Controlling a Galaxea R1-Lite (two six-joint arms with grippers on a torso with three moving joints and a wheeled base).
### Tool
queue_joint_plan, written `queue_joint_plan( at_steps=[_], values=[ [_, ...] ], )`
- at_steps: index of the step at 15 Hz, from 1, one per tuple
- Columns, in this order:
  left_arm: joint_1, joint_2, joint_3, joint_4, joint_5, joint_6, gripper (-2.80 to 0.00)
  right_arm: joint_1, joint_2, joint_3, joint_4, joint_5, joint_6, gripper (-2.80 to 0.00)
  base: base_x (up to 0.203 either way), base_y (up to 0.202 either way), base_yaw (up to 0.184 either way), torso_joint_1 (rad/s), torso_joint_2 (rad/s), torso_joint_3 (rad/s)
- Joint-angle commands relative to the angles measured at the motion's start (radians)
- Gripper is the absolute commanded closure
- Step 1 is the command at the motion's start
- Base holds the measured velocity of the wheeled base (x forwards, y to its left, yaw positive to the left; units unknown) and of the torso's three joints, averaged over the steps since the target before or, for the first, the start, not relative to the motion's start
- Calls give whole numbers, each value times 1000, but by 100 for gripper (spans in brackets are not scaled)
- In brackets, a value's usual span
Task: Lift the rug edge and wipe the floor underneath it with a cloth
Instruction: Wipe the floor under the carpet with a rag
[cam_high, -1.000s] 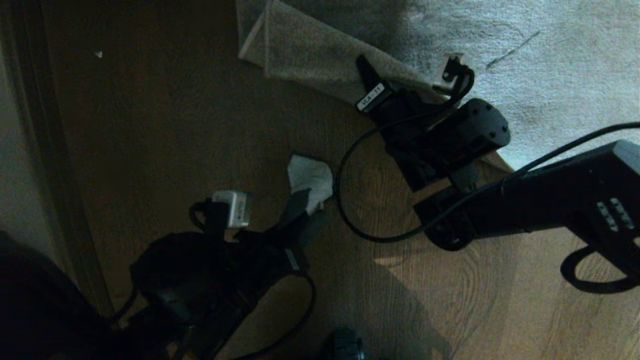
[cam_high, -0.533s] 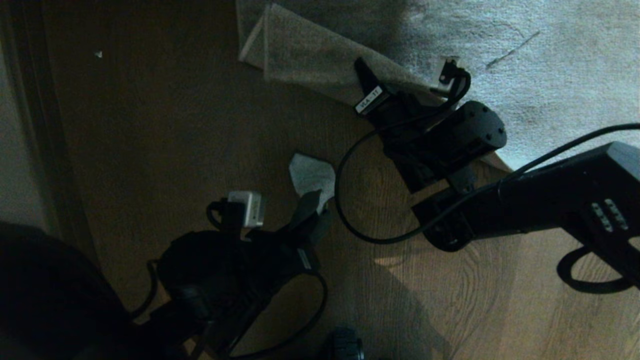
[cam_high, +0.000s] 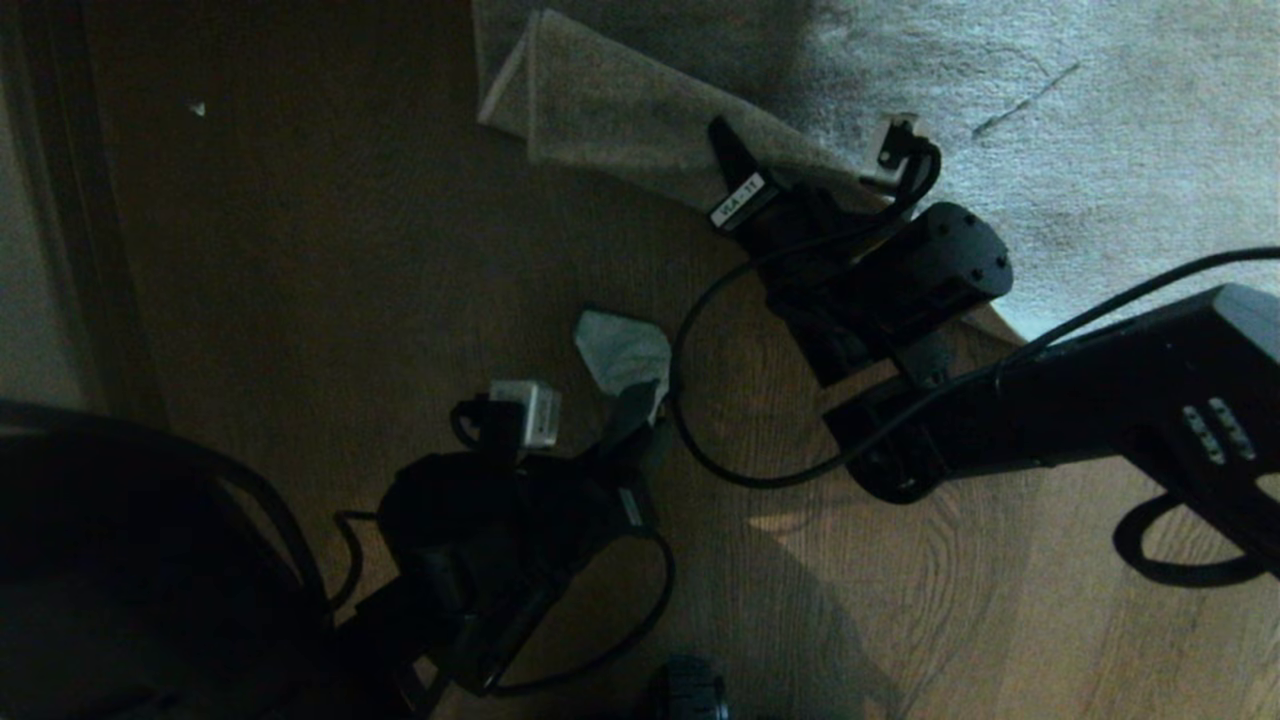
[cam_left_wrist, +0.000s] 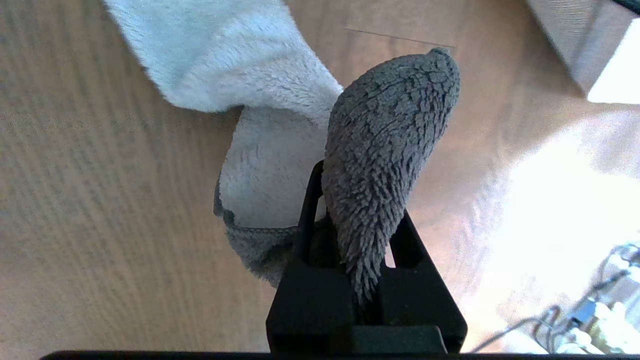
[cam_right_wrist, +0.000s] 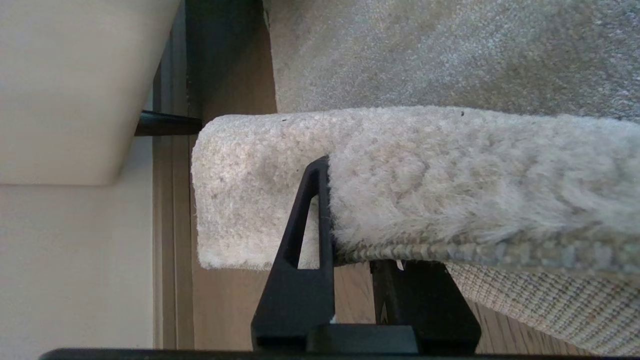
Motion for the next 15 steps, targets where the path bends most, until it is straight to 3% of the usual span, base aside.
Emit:
queue_joint_plan(
  at_steps=[1, 7, 15],
  values=[
    [20, 22, -4, -48, 2, -2, 0, 0, 1, 0, -48, 0, 2, 0, 0, 0, 0, 0, 0, 0],
    [73, 34, -19, -48, 2, -2, 0, 0, -6, 3, -48, -2, -1, 0, 0, 0, 0, 0, 0, 0],
    [250, 15, -24, -48, -27, -1, 0, 0, -2, 3, -48, 0, 1, 0, 0, 0, 0, 0, 0, 0]
  ],
)
